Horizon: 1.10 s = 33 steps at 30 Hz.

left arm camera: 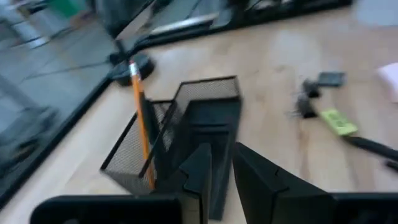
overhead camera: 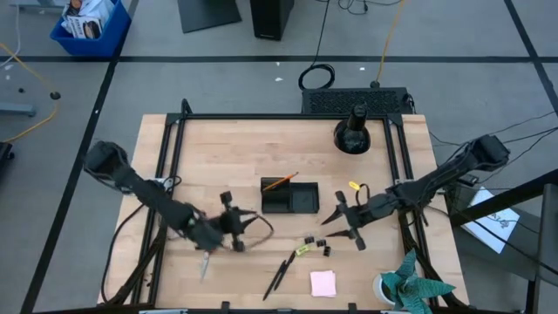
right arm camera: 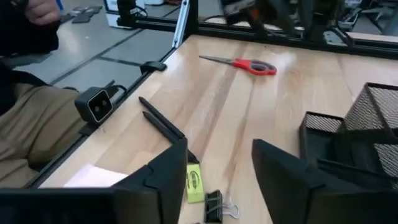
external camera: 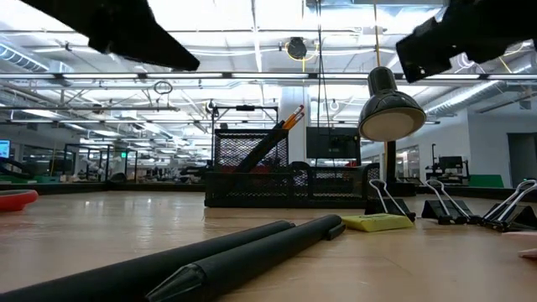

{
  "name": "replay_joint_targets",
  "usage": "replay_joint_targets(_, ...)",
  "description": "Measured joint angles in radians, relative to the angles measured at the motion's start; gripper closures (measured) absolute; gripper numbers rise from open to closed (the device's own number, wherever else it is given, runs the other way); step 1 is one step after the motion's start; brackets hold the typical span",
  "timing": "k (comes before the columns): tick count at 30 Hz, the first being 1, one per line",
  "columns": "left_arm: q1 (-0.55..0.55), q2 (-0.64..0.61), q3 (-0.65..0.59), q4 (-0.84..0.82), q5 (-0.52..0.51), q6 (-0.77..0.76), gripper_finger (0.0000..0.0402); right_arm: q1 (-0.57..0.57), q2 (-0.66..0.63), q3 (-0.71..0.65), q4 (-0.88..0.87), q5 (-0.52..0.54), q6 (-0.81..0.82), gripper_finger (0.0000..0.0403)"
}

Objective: Pick and place office supplies into organizer
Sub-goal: Put the black binder clip into the black desk organizer

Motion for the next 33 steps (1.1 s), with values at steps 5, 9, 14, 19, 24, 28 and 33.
replay_joint_targets(5,0.088,-0.130,-0.280,0.527,0.397,0.199,0.0330,0.000,0.089,0.020,0.000,-0.003,0.048,0.0218)
replay_joint_targets(9,0.135,-0.134,-0.409,0.770,0.463,0.166,0.0330,0.000,0.157,0.021,0.021,-0.004,0.101,0.0218)
replay_joint_targets(14,0.160,-0.114,-0.437,0.789,0.466,0.108,0.0330,0.000,0.261,0.020,0.102,-0.006,0.117,0.0218)
replay_joint_targets(19,0.179,-0.111,-0.423,0.800,0.456,0.210,0.0330,-0.001,0.362,0.020,0.118,0.000,0.084,0.0218)
replay_joint_targets(24,0.197,-0.111,-0.418,0.779,0.486,0.238,0.0330,-0.026,0.428,0.019,0.173,0.028,0.080,0.0218)
replay_joint_targets(28,0.205,-0.111,-0.418,0.726,0.500,0.237,0.0330,-0.051,0.430,0.020,0.221,0.026,0.098,0.0218)
replay_joint_targets(33,0.205,-0.111,-0.418,0.722,0.502,0.266,0.0330,-0.069,0.429,0.021,0.255,0.022,0.113,0.0218)
